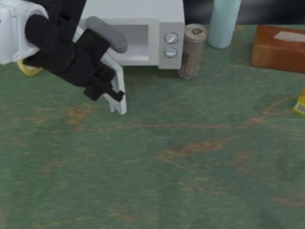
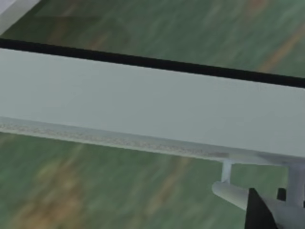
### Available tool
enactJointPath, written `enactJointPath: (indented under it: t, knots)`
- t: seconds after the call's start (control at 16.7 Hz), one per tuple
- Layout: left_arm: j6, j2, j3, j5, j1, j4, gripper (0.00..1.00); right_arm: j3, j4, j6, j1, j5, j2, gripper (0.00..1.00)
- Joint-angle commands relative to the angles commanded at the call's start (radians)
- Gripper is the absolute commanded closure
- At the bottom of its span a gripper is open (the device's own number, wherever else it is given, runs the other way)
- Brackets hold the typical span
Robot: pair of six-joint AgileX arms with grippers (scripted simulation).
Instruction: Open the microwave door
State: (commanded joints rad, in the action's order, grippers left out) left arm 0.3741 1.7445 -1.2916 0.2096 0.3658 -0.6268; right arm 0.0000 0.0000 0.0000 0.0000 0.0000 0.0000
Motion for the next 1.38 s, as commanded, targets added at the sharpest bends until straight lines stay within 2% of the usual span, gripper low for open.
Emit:
enactJointPath:
  t: [0.18, 0.54, 1.38]
  knots:
    - [0.011, -0.001, 0.005, 0.013, -0.001, -0.003, 1.00, 0.000, 0.000, 0.000, 0.000, 0.000, 0.000, 0.00]
    - [0.129, -0.020, 0.020, 0.065, -0.051, -0.032, 1.00, 0.000, 0.000, 0.000, 0.000, 0.000, 0.000, 0.00]
    - [0.133, -0.021, 0.020, 0.067, -0.053, -0.033, 1.00, 0.000, 0.000, 0.000, 0.000, 0.000, 0.000, 0.00]
